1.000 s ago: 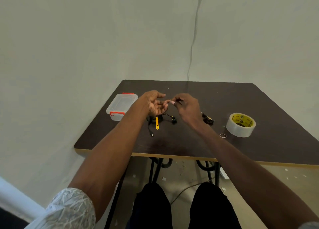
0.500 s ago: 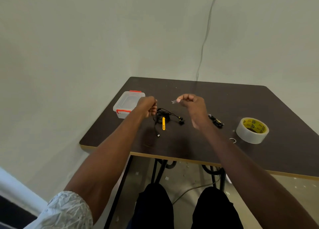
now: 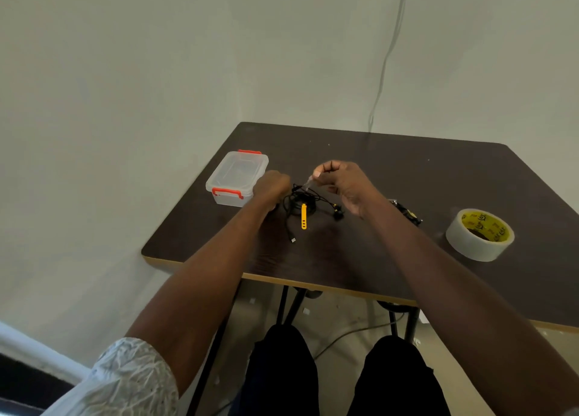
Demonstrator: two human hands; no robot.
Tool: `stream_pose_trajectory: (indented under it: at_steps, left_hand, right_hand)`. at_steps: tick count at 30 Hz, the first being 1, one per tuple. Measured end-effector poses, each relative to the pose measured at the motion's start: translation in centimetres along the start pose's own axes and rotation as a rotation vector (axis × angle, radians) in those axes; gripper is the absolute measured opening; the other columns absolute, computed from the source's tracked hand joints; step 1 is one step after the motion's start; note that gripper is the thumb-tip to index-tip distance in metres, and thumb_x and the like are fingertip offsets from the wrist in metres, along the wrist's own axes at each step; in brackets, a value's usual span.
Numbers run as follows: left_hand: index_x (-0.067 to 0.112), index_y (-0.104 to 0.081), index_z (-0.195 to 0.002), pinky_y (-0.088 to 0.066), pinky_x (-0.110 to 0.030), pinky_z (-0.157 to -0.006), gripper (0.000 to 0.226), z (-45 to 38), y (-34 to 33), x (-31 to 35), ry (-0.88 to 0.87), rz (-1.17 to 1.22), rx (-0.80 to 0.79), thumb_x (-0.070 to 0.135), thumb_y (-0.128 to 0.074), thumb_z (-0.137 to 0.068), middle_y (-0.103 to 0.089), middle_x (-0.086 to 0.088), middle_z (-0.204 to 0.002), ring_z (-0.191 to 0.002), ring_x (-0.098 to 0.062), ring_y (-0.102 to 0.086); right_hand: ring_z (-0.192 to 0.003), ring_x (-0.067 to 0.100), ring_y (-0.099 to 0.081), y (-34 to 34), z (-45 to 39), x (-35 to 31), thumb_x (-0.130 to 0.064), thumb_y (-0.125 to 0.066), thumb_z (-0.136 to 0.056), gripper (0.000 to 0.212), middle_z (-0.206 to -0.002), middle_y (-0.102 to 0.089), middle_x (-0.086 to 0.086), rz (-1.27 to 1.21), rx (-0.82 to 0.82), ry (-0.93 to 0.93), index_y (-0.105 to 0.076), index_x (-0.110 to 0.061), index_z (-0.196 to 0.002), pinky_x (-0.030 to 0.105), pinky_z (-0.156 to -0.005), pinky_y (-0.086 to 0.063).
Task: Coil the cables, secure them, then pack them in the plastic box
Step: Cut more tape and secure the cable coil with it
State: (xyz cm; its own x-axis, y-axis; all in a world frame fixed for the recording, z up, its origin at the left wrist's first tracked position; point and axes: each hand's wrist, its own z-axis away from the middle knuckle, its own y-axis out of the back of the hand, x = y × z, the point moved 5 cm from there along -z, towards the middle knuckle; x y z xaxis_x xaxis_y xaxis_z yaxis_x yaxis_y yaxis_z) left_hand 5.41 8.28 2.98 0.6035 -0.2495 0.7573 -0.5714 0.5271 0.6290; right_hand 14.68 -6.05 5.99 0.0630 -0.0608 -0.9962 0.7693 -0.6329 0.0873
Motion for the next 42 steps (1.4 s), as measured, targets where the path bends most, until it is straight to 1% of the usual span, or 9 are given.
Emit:
stream_pose_trajectory:
  at_steps: [6,11,15,25,30,33,35,39,42]
  left_hand:
    - [0.006,-0.055,-0.087,-0.045,-0.027,-0.059,0.042,1.1,-0.5,-0.3,0.263,0.104,-0.229,0.048,-0.054,-0.086,-0.054,-0.008,-0.074,-0.063,-0.018,-0.052]
    - [0.006,-0.06,-0.094,-0.045,-0.027,-0.066,0.031,0.7,-0.2,-0.8,0.293,0.146,-0.229,0.035,-0.056,-0.085,-0.056,-0.007,-0.075,-0.064,-0.016,-0.051]
    - [0.004,-0.058,-0.088,-0.045,-0.028,-0.063,0.06,0.6,-0.6,-0.4,0.313,0.13,-0.187,0.063,-0.058,-0.078,-0.055,-0.007,-0.076,-0.065,-0.016,-0.051]
    - [0.009,-0.049,-0.077,-0.047,-0.027,-0.072,0.02,0.1,-1.8,-0.3,0.274,-0.18,-0.299,0.011,-0.067,-0.085,-0.047,-0.006,-0.079,-0.07,-0.015,-0.046]
    - [0.002,-0.061,-0.1,-0.053,-0.032,-0.085,0.022,0.3,-1.9,0.1,0.034,-0.306,-0.194,0.008,-0.069,-0.081,-0.057,-0.014,-0.098,-0.091,-0.024,-0.058]
    - [0.001,-0.063,-0.083,-0.055,-0.03,-0.071,0.015,1.3,-1.9,0.3,-0.106,-0.343,-0.137,0.013,-0.071,-0.078,-0.061,-0.012,-0.085,-0.075,-0.023,-0.061]
    - [0.004,-0.063,-0.071,-0.047,-0.025,-0.058,0.013,1.6,-2.0,0.5,-0.174,-0.287,-0.145,0.012,-0.071,-0.077,-0.064,-0.012,-0.077,-0.062,-0.019,-0.058]
    - [-0.004,-0.068,-0.083,-0.052,-0.029,-0.064,0.008,2.8,-1.7,0.9,-0.193,0.204,-0.281,-0.003,-0.06,-0.08,-0.072,-0.016,-0.081,-0.063,-0.019,-0.067]
    - [0.003,-0.06,-0.082,-0.054,-0.023,-0.053,0.014,3.8,-1.0,1.8,-0.205,0.445,-0.344,-0.01,-0.055,-0.081,-0.066,-0.015,-0.075,-0.053,-0.017,-0.064]
  right_hand:
    - [-0.07,0.011,-0.061,0.1,-0.7,1.0,-0.002,-0.066,-0.083,0.012,-0.083,-0.069,0.006,-0.133,0.058,-0.095,-0.065,-0.013,-0.078,0.023,-0.062,-0.038]
    - [-0.066,0.01,-0.06,0.5,-0.4,1.0,0.001,-0.064,-0.083,0.013,-0.076,-0.07,0.004,-0.227,0.127,-0.132,-0.065,-0.011,-0.078,0.022,-0.058,-0.037]
    - [-0.063,0.009,-0.061,1.5,0.3,1.1,0.001,-0.063,-0.084,0.014,-0.075,-0.069,0.003,-0.241,0.154,-0.137,-0.065,-0.011,-0.078,0.021,-0.057,-0.038]
    - [-0.062,0.007,-0.058,2.0,1.2,1.9,0.0,-0.064,-0.086,0.013,-0.076,-0.068,0.004,-0.131,0.133,-0.185,-0.064,-0.011,-0.078,0.014,-0.051,-0.043]
    - [-0.067,0.009,-0.058,1.3,1.4,1.8,-0.001,-0.068,-0.082,0.012,-0.083,-0.069,0.006,-0.084,0.128,-0.191,-0.066,-0.012,-0.079,0.021,-0.062,-0.041]
    - [-0.066,0.009,-0.058,1.0,1.9,1.9,-0.001,-0.069,-0.081,0.01,-0.086,-0.068,0.008,-0.077,0.121,-0.191,-0.067,-0.011,-0.081,0.021,-0.06,-0.04]
    - [-0.066,0.009,-0.058,0.9,2.1,1.9,-0.002,-0.069,-0.081,0.009,-0.086,-0.068,0.009,-0.074,0.117,-0.186,-0.067,-0.011,-0.081,0.021,-0.06,-0.039]
    - [-0.065,0.009,-0.059,0.8,2.4,1.2,-0.001,-0.067,-0.082,0.011,-0.084,-0.068,0.008,-0.093,0.109,-0.16,-0.066,-0.011,-0.079,0.022,-0.061,-0.038]
    - [-0.064,0.008,-0.061,0.9,2.6,0.1,0.001,-0.064,-0.083,0.014,-0.08,-0.069,0.006,-0.112,0.092,-0.137,-0.065,-0.012,-0.077,0.022,-0.059,-0.036]
